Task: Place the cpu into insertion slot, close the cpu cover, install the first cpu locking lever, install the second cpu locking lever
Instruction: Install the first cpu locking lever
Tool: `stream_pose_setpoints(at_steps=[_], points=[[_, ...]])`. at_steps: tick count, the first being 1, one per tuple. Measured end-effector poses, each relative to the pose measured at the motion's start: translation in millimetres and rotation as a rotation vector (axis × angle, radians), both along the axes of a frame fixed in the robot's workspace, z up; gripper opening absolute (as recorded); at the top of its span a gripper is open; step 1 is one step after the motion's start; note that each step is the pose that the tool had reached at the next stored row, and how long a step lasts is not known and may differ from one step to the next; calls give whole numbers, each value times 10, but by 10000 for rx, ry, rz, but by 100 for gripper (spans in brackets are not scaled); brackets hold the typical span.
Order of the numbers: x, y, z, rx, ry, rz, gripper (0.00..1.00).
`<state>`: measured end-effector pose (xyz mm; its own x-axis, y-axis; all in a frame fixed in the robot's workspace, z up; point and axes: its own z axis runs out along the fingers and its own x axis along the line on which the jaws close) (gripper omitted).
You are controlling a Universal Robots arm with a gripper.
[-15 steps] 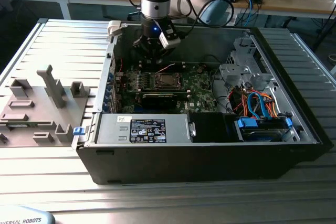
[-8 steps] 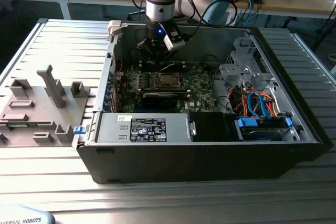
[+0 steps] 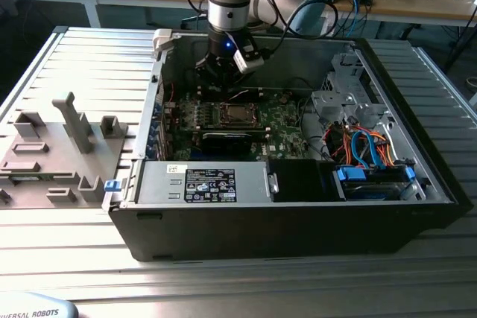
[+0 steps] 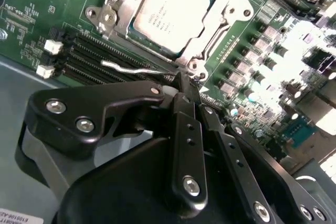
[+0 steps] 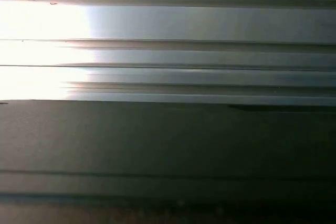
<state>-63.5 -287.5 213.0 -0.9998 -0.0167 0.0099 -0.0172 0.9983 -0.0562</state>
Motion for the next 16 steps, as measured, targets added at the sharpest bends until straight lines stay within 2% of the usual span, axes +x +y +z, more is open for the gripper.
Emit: stream_pose_setpoints(at_steps=[2,3,5,6,11,16], points=[[0,-78,1,33,1,2,11],[0,-88,1,63,2,2,11],[3,-91,1,286,2,1,11],[7,-92,1,442,3,2,11],[30,-101,1,445,11,0,11],[142,-101,-7,446,94,-1,11]])
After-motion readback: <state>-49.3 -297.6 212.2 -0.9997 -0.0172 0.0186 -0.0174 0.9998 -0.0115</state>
